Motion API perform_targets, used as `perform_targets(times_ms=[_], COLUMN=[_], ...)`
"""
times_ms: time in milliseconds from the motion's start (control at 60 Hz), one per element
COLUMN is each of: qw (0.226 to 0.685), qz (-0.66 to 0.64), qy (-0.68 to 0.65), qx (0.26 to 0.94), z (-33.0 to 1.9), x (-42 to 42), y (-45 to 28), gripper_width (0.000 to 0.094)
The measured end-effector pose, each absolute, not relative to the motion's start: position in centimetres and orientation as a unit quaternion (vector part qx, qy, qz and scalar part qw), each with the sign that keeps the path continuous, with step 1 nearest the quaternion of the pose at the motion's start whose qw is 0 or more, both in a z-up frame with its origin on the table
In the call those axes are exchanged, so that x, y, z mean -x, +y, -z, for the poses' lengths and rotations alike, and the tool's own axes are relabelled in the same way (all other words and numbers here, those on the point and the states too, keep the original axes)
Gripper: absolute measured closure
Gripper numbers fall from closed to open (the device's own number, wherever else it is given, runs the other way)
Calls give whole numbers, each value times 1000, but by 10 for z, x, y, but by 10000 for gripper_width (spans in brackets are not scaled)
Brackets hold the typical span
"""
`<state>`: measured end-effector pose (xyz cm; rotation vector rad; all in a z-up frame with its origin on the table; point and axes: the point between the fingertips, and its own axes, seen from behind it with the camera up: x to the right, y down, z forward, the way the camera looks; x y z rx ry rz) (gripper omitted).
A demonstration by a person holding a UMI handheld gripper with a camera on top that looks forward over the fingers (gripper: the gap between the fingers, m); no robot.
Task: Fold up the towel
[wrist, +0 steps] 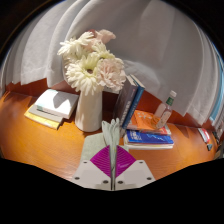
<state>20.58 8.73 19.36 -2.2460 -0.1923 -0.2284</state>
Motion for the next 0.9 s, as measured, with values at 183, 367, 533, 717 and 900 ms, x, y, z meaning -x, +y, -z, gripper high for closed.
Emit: perform_targets(times_ms=[183,367,533,717,900], qw=[368,387,442,482,503], qz=[73,33,-2,-28,-41], qy=[-113,-109,-76,-63,-57], qx=[920,915,894,873,861], z=[-116,-150,-238,-320,-356], x=[-280,-283,-265,-233,-203], y=[76,61,41,-19,-91], gripper_width=[719,233,214,213,214])
